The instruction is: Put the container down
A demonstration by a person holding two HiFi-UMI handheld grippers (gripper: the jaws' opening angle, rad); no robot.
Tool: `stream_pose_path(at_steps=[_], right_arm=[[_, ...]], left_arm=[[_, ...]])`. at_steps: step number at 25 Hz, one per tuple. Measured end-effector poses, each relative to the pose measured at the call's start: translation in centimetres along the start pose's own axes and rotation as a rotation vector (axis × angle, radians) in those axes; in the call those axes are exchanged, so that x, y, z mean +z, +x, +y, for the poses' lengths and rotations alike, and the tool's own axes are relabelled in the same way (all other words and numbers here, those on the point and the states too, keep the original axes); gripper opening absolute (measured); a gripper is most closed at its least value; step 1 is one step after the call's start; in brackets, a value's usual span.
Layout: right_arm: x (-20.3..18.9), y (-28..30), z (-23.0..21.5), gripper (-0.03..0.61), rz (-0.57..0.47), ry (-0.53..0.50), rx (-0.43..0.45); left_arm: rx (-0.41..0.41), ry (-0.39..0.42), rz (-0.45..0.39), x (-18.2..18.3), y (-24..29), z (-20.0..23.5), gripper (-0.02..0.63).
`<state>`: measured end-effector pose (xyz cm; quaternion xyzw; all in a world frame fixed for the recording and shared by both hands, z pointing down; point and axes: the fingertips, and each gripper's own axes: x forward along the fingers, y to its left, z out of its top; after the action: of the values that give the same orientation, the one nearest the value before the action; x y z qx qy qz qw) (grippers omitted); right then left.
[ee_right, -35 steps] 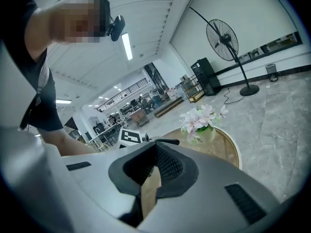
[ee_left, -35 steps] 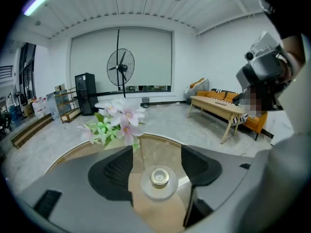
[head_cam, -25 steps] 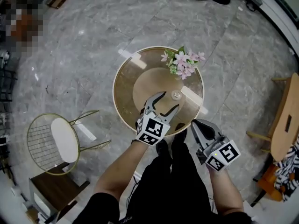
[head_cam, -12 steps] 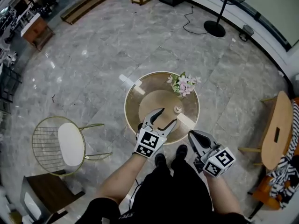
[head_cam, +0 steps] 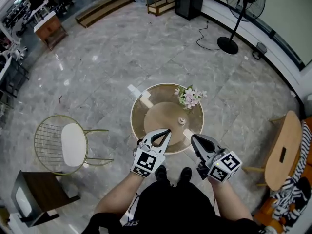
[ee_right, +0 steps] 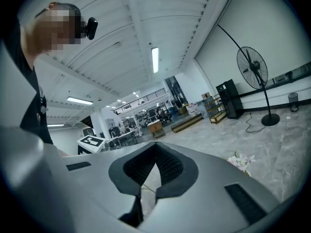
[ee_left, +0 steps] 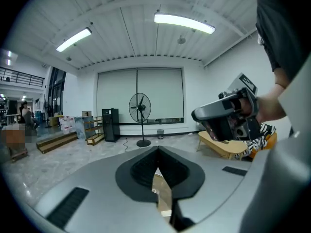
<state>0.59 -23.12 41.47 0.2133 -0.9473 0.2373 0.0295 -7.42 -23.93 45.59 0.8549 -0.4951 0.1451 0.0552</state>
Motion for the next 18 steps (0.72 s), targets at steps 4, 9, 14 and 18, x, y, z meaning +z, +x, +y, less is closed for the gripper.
stream_pose_path(at_steps=[4,9,14,18], right_arm=[[2.6,-2.0,-0.2,0.014,-0.012,-0.057,0.026],[4.9,-4.9,-1.3,0.014,-0.007,-0.096,0.038],[6.0,-9.0,-3.2,0.015,-0.016,-0.121,-0.026],[6.2,-10.6,-5.1,0.014,-0.038,-0.101,-0.066]], left_arm=[[0.091,-0.031,-0.008,1.8,-0.9,-1.1,0.015],[0.140,-0.049,-0.026,4.9,-0.6,-2.3,0.017],[0.113,-0.019,-0.081,9.3,1.3,-3.7,0.017],[0.131,-0.016,-0.120,11.4,1.5,-3.9,0.017]])
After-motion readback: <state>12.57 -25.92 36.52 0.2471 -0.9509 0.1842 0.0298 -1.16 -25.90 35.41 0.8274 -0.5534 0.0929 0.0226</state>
